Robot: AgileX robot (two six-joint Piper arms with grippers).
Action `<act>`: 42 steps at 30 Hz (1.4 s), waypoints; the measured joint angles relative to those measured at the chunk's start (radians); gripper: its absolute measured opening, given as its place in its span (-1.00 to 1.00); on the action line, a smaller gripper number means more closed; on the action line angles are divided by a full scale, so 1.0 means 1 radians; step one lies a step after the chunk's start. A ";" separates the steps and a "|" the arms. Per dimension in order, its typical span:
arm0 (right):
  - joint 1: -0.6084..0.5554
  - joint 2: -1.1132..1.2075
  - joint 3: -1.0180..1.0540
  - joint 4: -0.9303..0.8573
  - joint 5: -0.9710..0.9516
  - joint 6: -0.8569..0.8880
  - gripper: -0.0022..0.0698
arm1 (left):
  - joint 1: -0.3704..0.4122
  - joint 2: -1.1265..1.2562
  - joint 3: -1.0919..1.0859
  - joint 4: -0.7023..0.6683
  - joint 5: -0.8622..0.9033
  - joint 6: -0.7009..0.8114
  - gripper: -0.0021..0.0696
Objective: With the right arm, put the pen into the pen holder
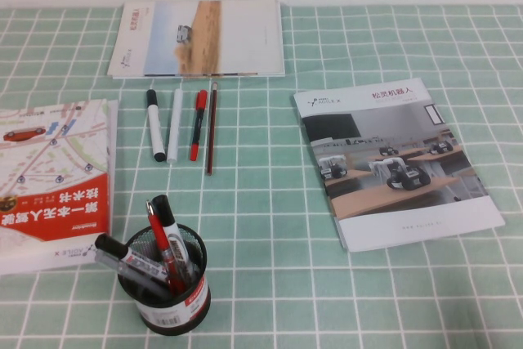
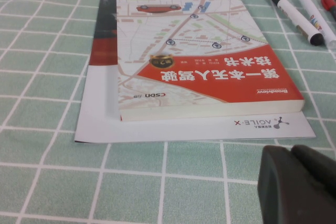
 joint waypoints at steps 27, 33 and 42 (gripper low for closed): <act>-0.010 -0.297 0.002 0.310 0.278 -0.312 -0.99 | 0.000 0.000 0.000 0.000 0.000 0.000 -0.95; -0.010 -0.297 0.002 0.446 0.330 -0.500 -0.99 | 0.000 0.000 0.000 0.000 0.000 0.000 -0.95; -0.010 -0.297 0.002 0.459 0.337 -0.513 -0.99 | 0.000 0.000 0.000 0.000 0.000 0.000 -0.95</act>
